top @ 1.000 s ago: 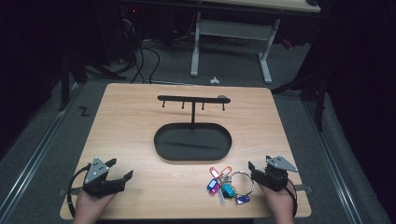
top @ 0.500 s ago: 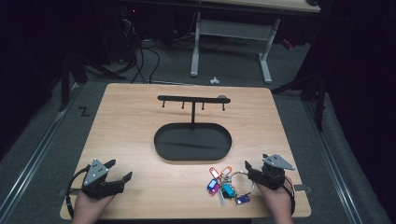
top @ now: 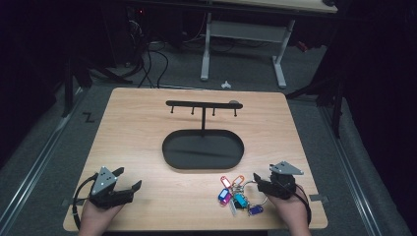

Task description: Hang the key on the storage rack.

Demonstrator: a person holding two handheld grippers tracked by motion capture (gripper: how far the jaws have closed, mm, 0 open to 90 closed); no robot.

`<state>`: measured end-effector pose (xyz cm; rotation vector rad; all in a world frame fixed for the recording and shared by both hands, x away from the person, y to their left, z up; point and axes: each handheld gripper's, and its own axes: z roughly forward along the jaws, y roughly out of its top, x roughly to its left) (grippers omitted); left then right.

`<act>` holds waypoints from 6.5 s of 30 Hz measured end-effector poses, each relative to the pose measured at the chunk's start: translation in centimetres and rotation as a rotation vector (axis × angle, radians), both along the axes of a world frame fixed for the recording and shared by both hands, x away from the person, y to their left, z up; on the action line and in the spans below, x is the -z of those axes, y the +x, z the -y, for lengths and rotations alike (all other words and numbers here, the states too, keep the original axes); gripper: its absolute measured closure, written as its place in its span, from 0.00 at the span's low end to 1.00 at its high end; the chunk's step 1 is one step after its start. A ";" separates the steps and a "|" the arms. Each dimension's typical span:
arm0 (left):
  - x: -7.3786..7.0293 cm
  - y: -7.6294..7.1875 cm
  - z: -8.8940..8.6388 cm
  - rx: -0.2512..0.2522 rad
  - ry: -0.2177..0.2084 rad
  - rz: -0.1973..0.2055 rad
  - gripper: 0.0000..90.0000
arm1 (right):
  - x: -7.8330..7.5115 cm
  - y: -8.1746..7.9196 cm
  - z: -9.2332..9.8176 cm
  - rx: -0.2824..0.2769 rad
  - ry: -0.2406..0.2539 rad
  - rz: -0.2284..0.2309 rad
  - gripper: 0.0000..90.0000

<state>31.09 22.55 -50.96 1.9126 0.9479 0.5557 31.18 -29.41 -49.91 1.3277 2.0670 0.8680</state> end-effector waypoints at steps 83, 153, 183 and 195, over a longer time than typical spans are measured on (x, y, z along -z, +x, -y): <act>-0.6 0.4 1.1 0.080 -0.032 -0.019 0.21 | -1.1 7.2 -4.4 -0.368 -0.437 -0.775 0.96; -0.7 0.1 0.9 0.080 -0.034 -0.012 0.22 | -22.1 9.2 -6.3 -0.332 -0.419 -0.541 0.97; -0.5 -1.0 -0.9 0.022 -0.038 -0.013 0.23 | -22.8 14.1 -9.3 -0.386 -0.372 -0.512 0.97; -0.5 -1.5 -1.6 -0.001 -0.037 -0.012 0.23 | -21.9 16.7 -9.4 -0.373 -0.357 -0.521 0.97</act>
